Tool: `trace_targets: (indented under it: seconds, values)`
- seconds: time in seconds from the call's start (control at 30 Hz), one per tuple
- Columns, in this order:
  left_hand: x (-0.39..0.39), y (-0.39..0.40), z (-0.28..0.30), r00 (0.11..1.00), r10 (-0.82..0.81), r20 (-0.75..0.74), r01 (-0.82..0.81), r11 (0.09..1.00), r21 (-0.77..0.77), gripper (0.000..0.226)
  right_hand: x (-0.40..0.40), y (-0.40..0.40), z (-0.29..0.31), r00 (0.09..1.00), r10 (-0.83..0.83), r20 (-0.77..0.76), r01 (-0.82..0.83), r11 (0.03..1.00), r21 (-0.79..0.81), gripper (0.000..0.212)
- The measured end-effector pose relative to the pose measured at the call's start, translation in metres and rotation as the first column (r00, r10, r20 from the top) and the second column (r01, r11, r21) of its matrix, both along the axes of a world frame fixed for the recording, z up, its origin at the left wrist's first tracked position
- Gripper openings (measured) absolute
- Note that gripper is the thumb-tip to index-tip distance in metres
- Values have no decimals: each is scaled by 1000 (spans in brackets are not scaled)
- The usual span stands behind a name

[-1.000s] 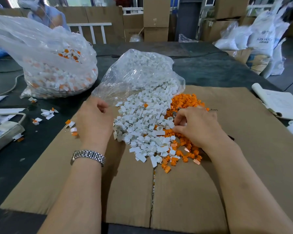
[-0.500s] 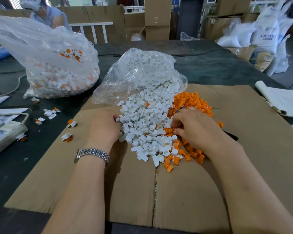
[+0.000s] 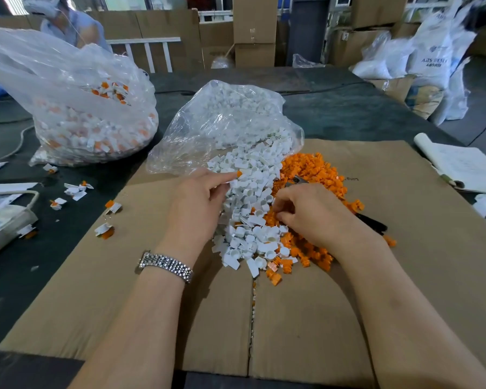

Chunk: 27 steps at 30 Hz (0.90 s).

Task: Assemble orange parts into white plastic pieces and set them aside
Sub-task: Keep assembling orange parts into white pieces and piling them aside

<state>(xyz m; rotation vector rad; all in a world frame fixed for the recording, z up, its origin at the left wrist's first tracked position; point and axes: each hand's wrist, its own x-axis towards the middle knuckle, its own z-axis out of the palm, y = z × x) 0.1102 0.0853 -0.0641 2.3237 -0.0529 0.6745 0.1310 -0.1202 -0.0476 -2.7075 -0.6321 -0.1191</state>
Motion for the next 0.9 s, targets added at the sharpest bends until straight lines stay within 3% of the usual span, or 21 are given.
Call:
trace_targets:
  seconds: [0.07,0.17,0.23,0.33,0.43,0.77,0.8,0.9]
  values:
    - [-1,-5,1,999,-37,28,35,998,53,26,0,-2,3,998,-61,13,60,995,84,9]
    - [-4,-10,2,995,-89,55,80,986,143,25,1,-4,12,994,-113,-11,109,922,372,4]
    - [-6,-11,4,990,-108,87,90,977,192,25,-3,-1,16,994,-49,-102,98,821,562,7]
    - [-9,-14,6,990,-112,84,87,964,253,24,-10,8,18,985,74,-156,62,692,719,8]
    - [-11,-15,9,986,-143,88,113,954,277,23,-12,15,17,984,96,-151,49,665,745,9]
    - [-14,-24,5,991,-101,86,72,955,288,25,-13,20,13,986,12,-165,99,754,649,11]
    - [-14,-26,5,994,-85,69,68,972,224,27,-13,20,13,986,14,-166,99,752,652,11]
    - [-14,-30,6,993,-87,-86,71,983,-170,33,-13,20,13,987,15,-158,93,749,656,13]
